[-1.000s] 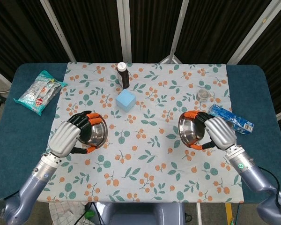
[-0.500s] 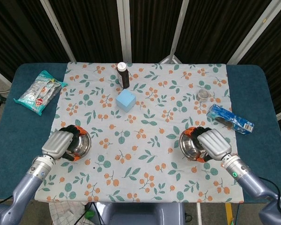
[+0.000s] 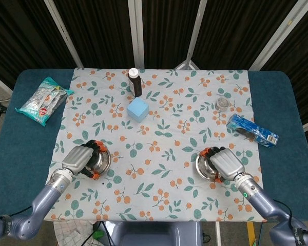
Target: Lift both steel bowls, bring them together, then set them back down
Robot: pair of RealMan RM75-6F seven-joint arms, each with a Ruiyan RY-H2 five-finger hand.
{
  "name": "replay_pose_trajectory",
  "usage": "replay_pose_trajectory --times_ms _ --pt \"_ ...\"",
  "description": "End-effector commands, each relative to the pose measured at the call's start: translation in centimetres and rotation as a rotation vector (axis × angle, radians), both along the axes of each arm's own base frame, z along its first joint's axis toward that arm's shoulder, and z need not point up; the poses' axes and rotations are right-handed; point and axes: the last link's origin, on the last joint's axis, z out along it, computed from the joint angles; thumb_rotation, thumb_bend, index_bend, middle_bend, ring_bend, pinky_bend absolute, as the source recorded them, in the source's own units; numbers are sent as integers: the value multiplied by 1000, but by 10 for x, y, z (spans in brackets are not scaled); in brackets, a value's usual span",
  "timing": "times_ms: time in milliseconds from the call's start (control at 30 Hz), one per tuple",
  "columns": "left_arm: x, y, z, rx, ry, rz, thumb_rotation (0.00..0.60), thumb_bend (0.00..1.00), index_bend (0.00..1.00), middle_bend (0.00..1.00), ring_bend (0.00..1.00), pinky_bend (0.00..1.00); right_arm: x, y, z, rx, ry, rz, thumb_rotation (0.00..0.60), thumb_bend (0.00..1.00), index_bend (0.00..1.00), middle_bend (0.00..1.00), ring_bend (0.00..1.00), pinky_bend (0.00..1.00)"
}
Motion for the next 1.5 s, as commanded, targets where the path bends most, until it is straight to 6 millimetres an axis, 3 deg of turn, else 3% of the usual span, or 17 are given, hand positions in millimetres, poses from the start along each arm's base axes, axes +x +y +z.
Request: replay_pose_trajectory --times_ms 33,167,433,867,1067,1167,1300,1500 --pt "4 0 -10 -30 -27 -12 600 0 205 60 8 153 -2 2 -7 -1 13 -35 600 101 358 210 216 197" --pt "7 0 -17 -47 -49 -30 600 0 135 4 0 109 3 5 -13 -1 -9 -58 600 101 310 158 163 176" --pt "12 -7 -23 -63 -50 -95 600 0 100 0 0 65 5 10 -18 -1 -35 -90 600 77 209 20 110 152" --pt "23 -25 5 -1 -177 -142 600 0 82 0 0 60 14 17 -7 1 -157 -172 600 67 117 0 96 136" --pt "8 -40 51 185 -56 -232 600 0 84 0 0 60 8 17 20 -151 -212 -149 600 66 129 0 97 129" --pt "-10 -63 85 370 92 -242 600 0 88 0 0 60 -7 31 40 -282 -222 -142 600 65 129 0 97 118" --pt "-22 -92 107 476 85 -192 600 0 88 0 0 60 -20 46 55 -369 -252 -153 600 65 130 0 97 113" --pt "-55 -130 136 597 133 -115 600 0 88 0 0 60 -36 77 79 -479 -258 -132 600 65 130 0 120 112"
